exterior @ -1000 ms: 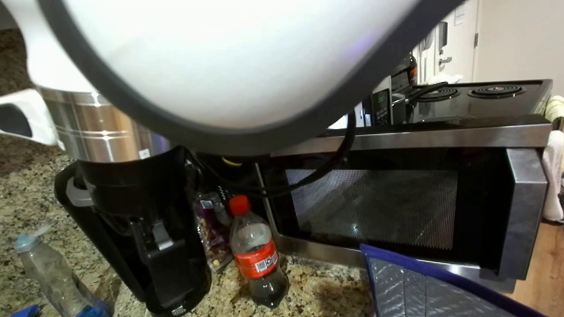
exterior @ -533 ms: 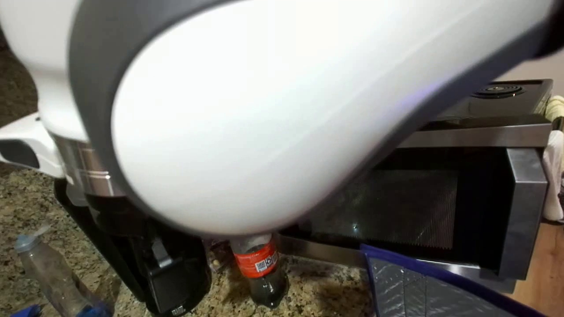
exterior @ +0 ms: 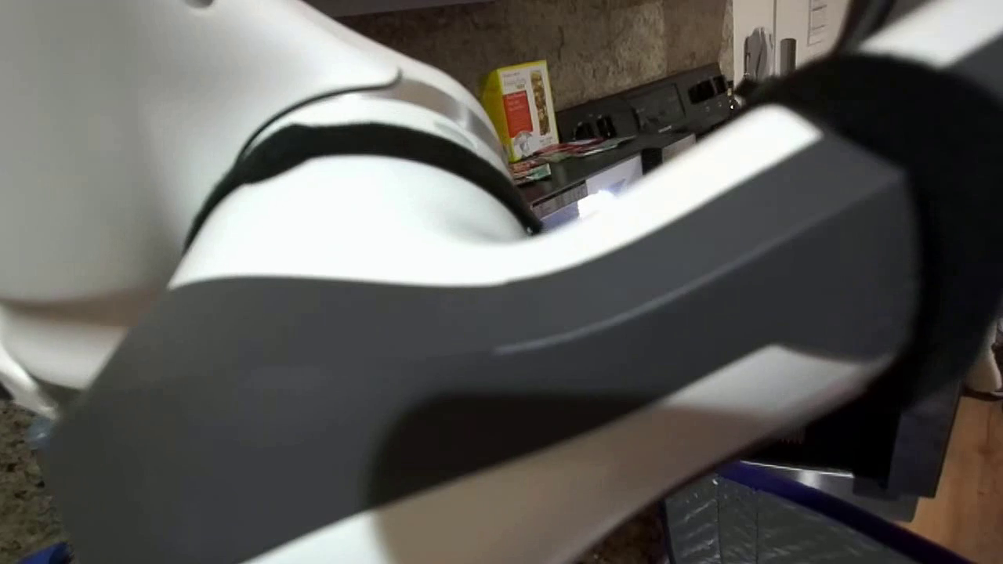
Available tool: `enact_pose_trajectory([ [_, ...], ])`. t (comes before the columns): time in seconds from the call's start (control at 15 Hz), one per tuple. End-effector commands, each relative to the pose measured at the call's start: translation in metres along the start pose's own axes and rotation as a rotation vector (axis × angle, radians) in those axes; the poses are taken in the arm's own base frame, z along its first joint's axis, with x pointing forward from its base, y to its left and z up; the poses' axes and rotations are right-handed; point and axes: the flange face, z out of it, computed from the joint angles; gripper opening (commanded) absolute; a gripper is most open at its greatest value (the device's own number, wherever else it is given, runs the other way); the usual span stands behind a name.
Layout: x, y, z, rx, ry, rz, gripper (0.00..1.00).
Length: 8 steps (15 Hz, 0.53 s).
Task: Open the coffee maker and place the bottle inside the blue bag
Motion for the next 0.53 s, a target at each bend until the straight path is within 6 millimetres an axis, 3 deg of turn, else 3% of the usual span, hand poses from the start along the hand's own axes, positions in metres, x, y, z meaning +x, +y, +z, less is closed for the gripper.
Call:
enact_pose_trajectory([
  [0.0,0.005,0.017,-0.008,-0.124,-0.028,0.048,1.00],
  [0.47,-0.022,0.054,-0.028,-0.243,-0.162,0.105,1.00],
])
